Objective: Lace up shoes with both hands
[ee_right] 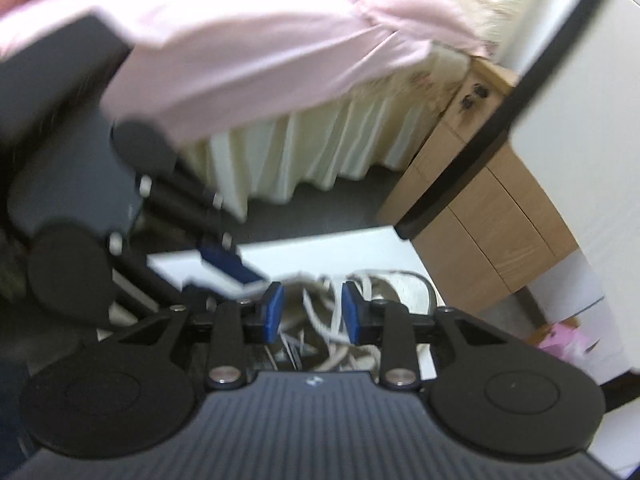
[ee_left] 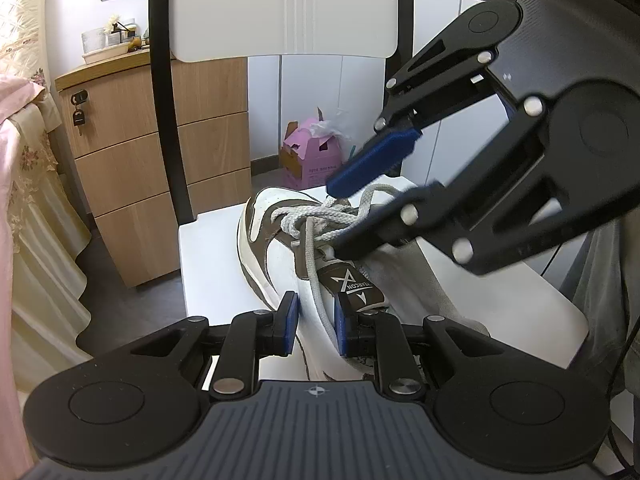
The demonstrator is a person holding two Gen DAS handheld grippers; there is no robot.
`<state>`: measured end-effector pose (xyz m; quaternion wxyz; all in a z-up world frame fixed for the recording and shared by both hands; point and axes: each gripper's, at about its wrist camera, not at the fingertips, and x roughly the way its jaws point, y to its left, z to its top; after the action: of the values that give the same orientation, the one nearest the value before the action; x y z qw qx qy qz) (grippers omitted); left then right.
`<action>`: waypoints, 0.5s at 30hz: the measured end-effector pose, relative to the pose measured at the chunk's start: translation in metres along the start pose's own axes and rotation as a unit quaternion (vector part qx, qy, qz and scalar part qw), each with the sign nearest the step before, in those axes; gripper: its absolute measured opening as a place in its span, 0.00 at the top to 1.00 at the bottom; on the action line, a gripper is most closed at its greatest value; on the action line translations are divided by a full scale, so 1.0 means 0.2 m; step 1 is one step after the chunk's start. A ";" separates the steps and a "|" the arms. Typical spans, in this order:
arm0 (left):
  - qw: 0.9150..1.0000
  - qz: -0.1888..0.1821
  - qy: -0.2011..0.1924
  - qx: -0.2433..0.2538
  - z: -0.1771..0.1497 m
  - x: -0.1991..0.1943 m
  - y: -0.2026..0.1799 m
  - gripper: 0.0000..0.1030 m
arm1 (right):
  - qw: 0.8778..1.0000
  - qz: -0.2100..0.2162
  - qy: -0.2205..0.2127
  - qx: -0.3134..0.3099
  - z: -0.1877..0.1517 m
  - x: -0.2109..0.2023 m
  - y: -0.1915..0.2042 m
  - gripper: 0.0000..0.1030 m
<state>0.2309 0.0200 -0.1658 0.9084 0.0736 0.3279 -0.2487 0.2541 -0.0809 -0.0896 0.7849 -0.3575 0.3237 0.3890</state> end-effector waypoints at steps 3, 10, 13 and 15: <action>1.000 0.000 0.001 0.003 0.00 -0.01 -0.03 0.80 | 0.998 -0.013 0.030 -0.048 0.00 0.03 0.05 0.70; 1.000 -0.001 -0.002 0.013 -0.01 -0.03 -0.05 0.80 | 0.993 -0.034 0.063 -0.092 -0.01 0.12 0.13 0.98; 1.000 -0.002 -0.005 0.025 -0.01 -0.03 -0.06 0.80 | 0.995 -0.042 0.048 -0.072 0.01 0.12 0.11 0.98; 1.000 -0.003 -0.004 0.022 -0.01 -0.03 -0.05 0.80 | 0.997 -0.049 0.037 -0.048 0.02 0.13 0.10 0.98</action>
<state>0.2196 0.0139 -0.1632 0.9071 0.0915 0.3186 -0.2594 0.2497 -0.0590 -0.1140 0.7721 -0.4245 0.3155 0.3522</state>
